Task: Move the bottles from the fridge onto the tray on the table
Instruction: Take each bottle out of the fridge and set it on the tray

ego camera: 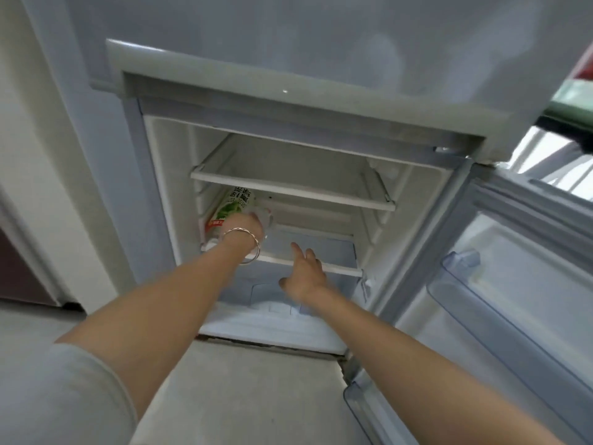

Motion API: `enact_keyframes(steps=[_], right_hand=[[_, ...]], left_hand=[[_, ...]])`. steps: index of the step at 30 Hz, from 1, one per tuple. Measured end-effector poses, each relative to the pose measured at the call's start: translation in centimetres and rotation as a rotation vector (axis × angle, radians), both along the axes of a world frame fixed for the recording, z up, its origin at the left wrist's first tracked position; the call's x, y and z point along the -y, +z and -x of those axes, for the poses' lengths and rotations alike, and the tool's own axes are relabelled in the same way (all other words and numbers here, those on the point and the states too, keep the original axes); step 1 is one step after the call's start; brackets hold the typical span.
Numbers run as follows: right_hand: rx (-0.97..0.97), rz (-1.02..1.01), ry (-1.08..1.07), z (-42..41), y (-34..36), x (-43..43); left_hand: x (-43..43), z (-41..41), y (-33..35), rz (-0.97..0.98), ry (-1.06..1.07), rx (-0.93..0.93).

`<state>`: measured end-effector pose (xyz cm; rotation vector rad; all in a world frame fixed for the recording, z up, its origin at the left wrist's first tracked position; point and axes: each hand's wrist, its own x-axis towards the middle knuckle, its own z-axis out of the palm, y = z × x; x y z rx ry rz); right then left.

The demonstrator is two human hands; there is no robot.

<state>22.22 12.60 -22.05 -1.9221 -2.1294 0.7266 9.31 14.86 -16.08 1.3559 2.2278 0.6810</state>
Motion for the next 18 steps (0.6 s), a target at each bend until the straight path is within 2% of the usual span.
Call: enact_keyframes(steps=[5, 9, 13, 18], right_hand=[[-0.070, 0.010, 0.029, -0.8, 4.3, 3.7], [-0.103, 0.017, 0.072, -2.4, 8.5, 7.9], [-0.130, 0.002, 0.076, -6.1, 13.0, 12.2], [-0.314, -0.072, 0.094, -10.8, 17.4, 15.6]], left_hand=[[3.2, 0.2, 4.6, -0.133, 0.059, -0.083], [7.3, -2.1, 10.2, -0.211, 0.001, -0.165], [12.5, -6.9, 17.3, -0.317, -0.050, -0.253], [17.2, -13.7, 24.5, -0.557, -0.144, -0.253]])
